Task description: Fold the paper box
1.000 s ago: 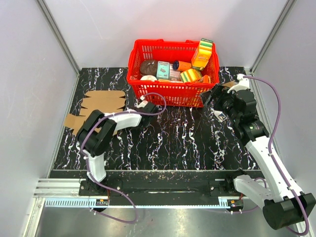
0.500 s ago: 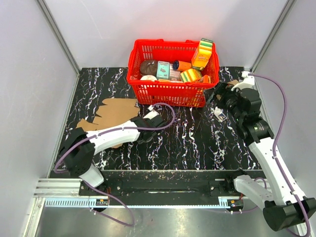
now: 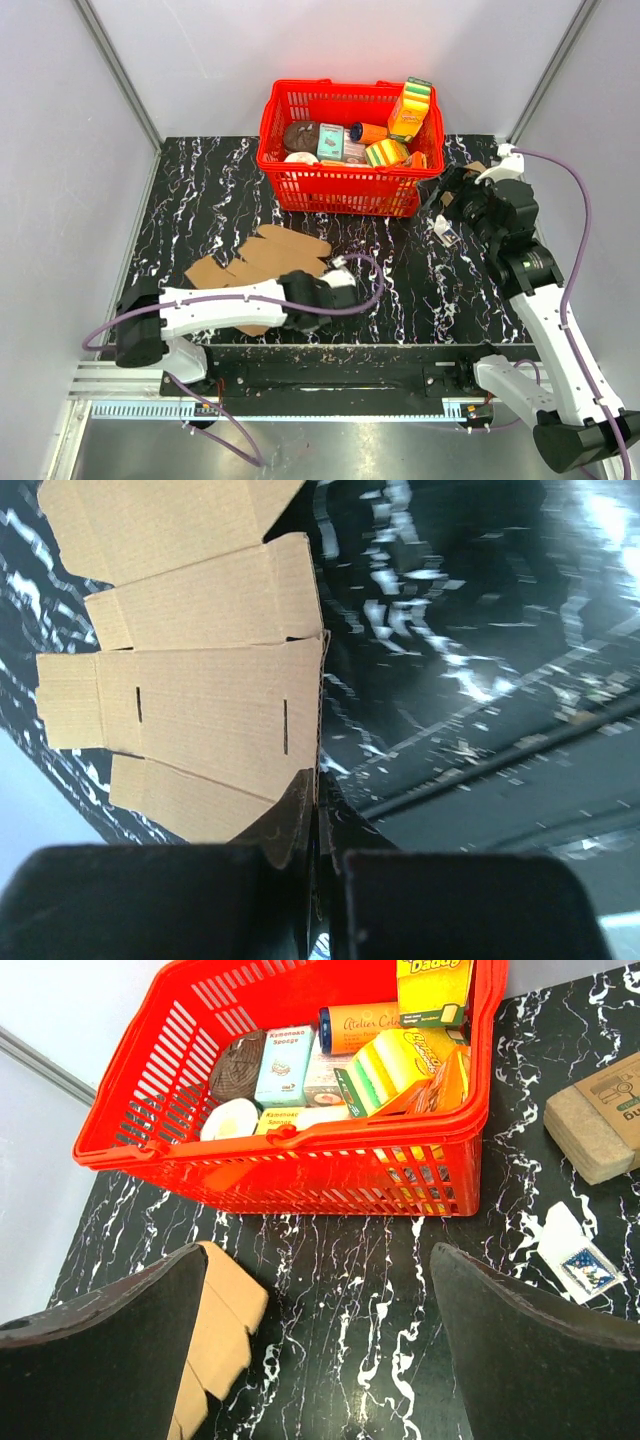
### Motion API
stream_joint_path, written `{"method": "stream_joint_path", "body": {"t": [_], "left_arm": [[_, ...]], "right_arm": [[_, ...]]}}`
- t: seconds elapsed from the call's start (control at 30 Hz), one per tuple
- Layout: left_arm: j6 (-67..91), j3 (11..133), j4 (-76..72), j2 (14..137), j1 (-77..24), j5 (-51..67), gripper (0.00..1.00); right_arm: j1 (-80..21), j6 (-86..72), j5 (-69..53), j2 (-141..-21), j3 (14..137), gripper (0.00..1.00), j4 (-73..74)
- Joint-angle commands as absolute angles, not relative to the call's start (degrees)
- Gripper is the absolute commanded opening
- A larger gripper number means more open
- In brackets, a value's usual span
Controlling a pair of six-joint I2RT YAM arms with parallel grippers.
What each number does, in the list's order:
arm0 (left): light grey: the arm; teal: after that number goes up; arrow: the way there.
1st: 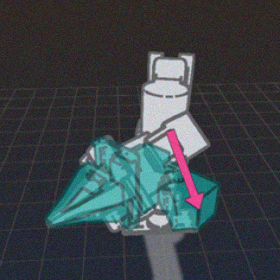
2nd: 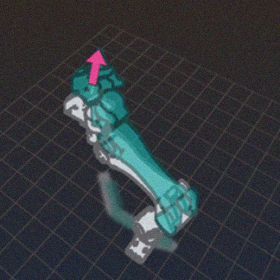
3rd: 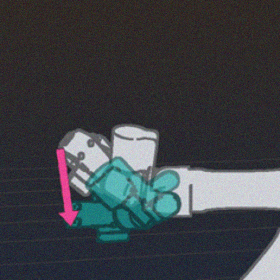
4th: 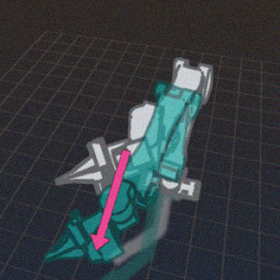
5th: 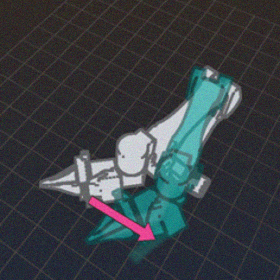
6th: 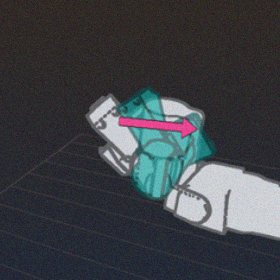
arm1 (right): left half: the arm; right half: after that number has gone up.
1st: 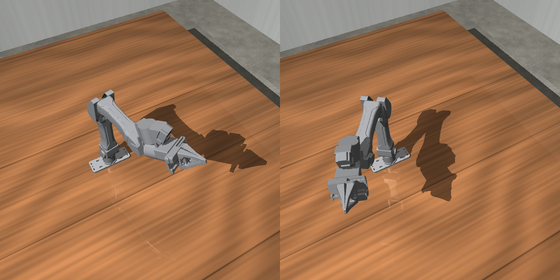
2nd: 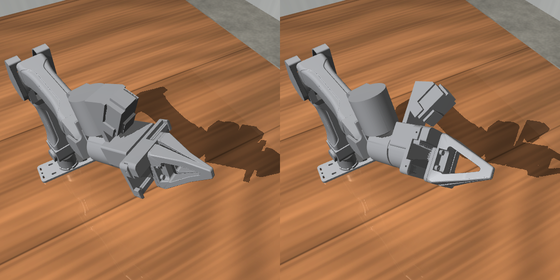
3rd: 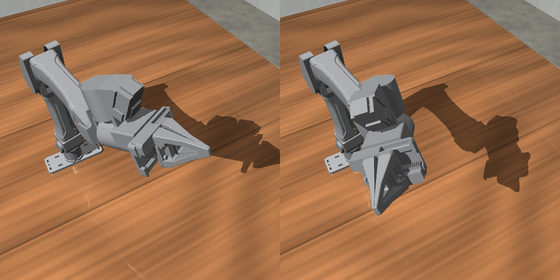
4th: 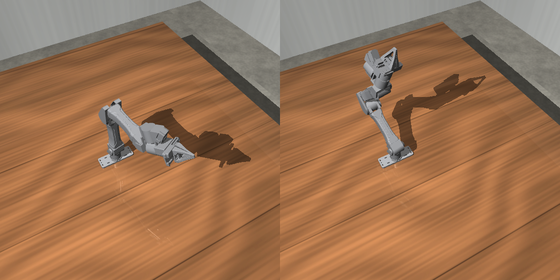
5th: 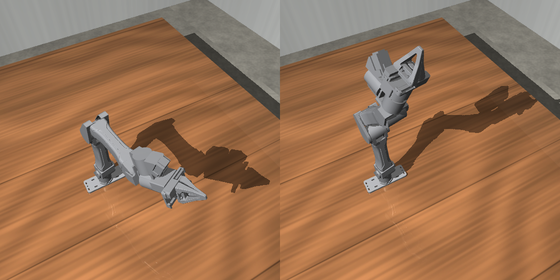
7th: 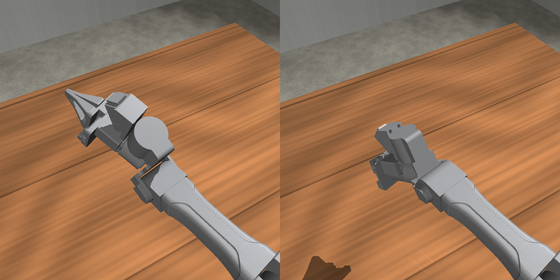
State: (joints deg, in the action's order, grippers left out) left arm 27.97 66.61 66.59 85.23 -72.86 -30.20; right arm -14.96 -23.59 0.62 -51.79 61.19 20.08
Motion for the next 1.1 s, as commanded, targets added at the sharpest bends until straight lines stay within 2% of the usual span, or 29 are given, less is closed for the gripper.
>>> {"method": "stream_joint_path", "body": {"t": [0.0,0.27,0.67,0.7,0.77,0.87,1.0,1.07], "left_arm": [[31.46,74.69,69.17,89.72,-83.03,-29.7,0.0],[23.22,78.93,62.43,98.44,-99.48,-37.35,0.0],[5.36,56.7,36.4,83.24,-107.4,-46.4,0.0],[7.01,55.99,36.04,81.93,-107.4,-48.32,0.08],[10.79,55.2,36.65,80.43,-107.32,-51.14,0.31],[17.38,54.06,37.09,76.83,-107.4,-53.0,0.57],[22.4,53.35,36.21,74.01,-107.4,-54.05,0.73],[26.78,54.4,37.69,73.74,-107.32,-56.58,0.75]], "right_arm": [[-15.12,-22.33,1.84,-50.01,64.69,0.99,20.92],[-15.2,-20.57,3.25,-47.73,66.0,0.99,23.11],[-15.12,-19.69,3.43,-47.02,66.36,0.99,24.26],[-15.12,-19.77,3.17,-47.2,66.27,0.99,24.26],[-15.12,-19.95,2.81,-47.37,66.18,0.99,24.34],[-15.12,-20.3,2.55,-47.46,65.66,0.99,23.73],[-15.12,-21.0,1.23,-48.07,65.21,0.99,23.12],[-15.12,-21.36,0.7,-48.51,65.13,0.99,22.94]]}}
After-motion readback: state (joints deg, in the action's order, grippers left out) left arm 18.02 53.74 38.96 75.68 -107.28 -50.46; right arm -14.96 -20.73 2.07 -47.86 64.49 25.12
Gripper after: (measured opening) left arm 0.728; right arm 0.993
